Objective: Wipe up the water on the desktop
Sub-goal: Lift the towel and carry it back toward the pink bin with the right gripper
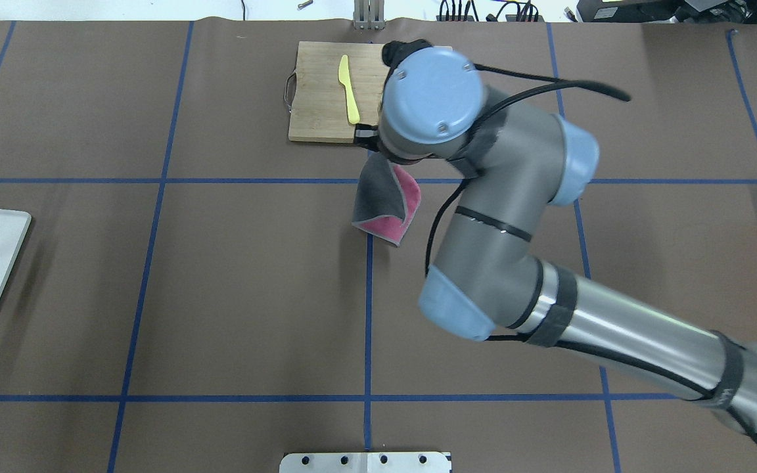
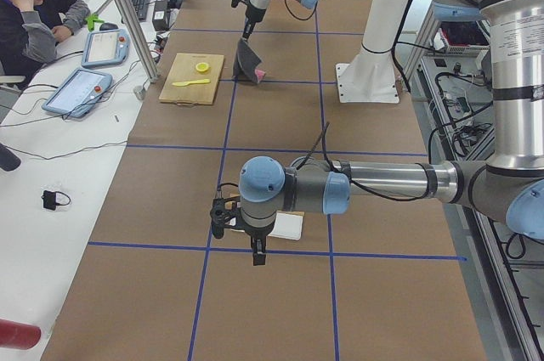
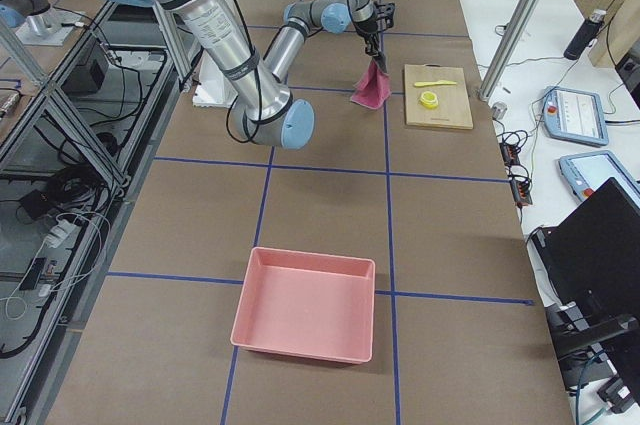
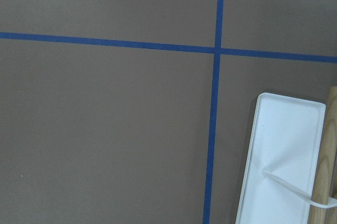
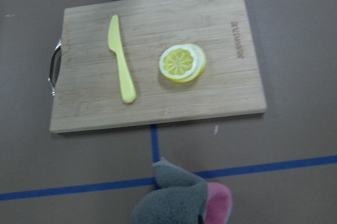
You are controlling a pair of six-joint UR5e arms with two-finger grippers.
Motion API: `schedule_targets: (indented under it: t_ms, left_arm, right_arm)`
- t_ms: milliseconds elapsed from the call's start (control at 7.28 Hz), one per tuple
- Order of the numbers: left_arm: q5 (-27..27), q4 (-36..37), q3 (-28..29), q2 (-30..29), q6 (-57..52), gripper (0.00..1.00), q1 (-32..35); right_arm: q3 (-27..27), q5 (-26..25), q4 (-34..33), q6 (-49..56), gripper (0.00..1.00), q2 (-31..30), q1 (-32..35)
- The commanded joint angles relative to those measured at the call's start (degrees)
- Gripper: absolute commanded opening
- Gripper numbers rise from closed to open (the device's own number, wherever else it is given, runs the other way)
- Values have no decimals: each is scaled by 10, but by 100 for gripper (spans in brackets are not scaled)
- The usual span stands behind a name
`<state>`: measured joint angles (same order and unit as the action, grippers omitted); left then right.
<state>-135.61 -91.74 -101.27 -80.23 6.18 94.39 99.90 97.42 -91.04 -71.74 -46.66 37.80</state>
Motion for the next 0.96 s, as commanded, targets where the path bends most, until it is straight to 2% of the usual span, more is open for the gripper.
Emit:
schedule_targets:
  t_ms: [0, 275, 550, 687, 824]
  left_arm:
    - [0, -1, -2, 0, 3, 99, 0]
    - [-1, -2, -3, 0, 3, 99, 0]
    - [0, -2, -3, 0, 4, 99, 0]
    - [0, -2, -3, -1, 4, 99, 0]
    - [0, -9, -2, -1, 5, 99, 0]
  right_arm:
    - [122, 146, -1, 124, 0, -130, 132]
    - [199, 195, -2, 197, 0, -234, 198]
    - [253, 238, -1, 295, 0, -343, 272]
    - [282, 279, -1, 383, 0, -420, 338]
    - [287, 329, 0, 485, 0, -481, 420]
